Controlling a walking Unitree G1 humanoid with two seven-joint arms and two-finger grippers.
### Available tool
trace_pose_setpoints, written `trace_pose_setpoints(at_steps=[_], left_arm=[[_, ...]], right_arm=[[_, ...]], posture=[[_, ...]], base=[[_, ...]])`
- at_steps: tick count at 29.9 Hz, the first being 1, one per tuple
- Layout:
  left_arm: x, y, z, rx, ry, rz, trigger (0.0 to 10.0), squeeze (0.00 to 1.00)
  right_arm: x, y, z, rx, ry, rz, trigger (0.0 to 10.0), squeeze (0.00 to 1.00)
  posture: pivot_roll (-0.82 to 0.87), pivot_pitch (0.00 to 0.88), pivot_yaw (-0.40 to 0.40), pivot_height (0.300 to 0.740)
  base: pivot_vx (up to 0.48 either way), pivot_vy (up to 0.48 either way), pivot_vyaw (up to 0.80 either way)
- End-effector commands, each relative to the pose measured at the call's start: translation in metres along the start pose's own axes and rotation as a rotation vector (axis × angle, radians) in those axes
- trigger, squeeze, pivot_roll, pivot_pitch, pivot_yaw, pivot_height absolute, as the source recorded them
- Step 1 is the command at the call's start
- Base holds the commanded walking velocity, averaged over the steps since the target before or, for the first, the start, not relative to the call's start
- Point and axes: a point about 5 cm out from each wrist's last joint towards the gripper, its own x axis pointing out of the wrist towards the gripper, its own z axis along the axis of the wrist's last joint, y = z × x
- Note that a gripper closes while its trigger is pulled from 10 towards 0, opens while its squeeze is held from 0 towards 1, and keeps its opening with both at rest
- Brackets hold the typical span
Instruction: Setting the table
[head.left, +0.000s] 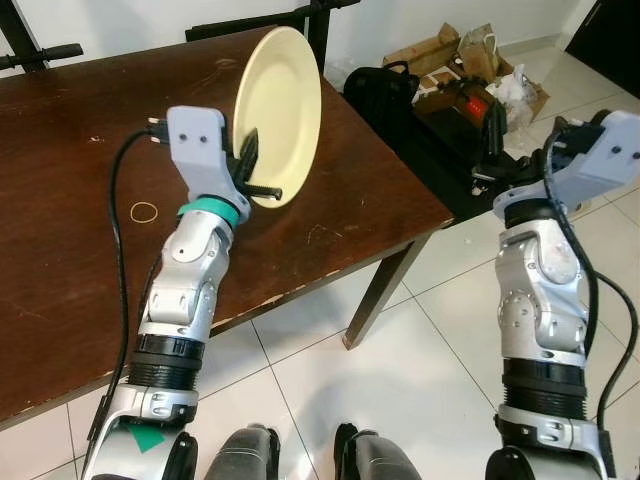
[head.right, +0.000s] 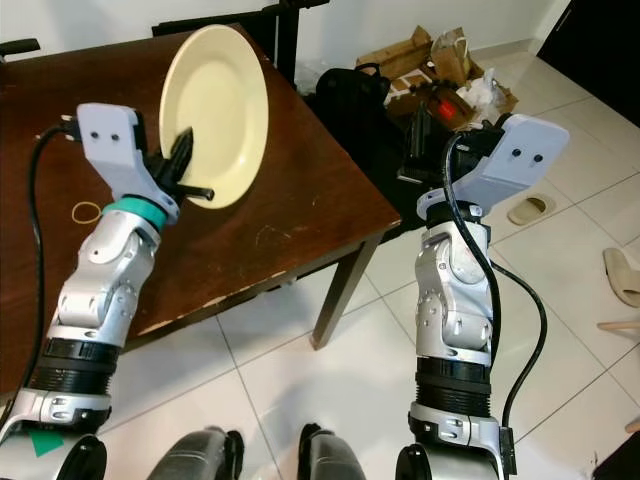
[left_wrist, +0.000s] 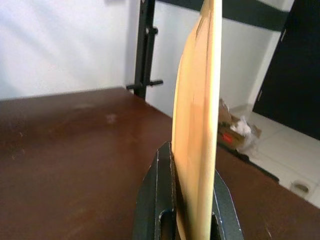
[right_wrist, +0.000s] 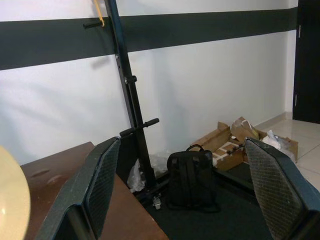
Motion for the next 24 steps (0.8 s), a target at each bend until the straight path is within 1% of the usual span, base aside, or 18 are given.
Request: trace_pose_setpoints(at_steps=[1, 6, 24], left_arm=[[0.0007, -0.0008, 0.0049, 0.006, -0.027, -0.004, 10.0, 0.0], [0.0021, -0.0017, 0.0064, 0.014, -0.03, -0.011, 10.0, 0.0], [0.004, -0.0052, 0.0047, 0.02, -0.033, -0.02, 10.0, 0.0]], right_arm=[[0.0007, -0.0014, 0.0015, 0.003, -0.008, -0.002, 10.0, 0.0], [0.0007, -0.0015, 0.0004, 0.005, -0.007, -0.007, 10.0, 0.0], [0.0011, 0.0018, -0.0004, 0.024, -0.002, 0.007, 10.0, 0.0]], posture=[[0.11, 0.007, -0.007, 0.74], [0.11, 0.007, -0.002, 0.74], [0.11, 0.003, -0.004, 0.74]], base=[[0.0, 0.0, 0.0], [0.0, 0.0, 0.0], [-0.29, 0.0, 0.0]])
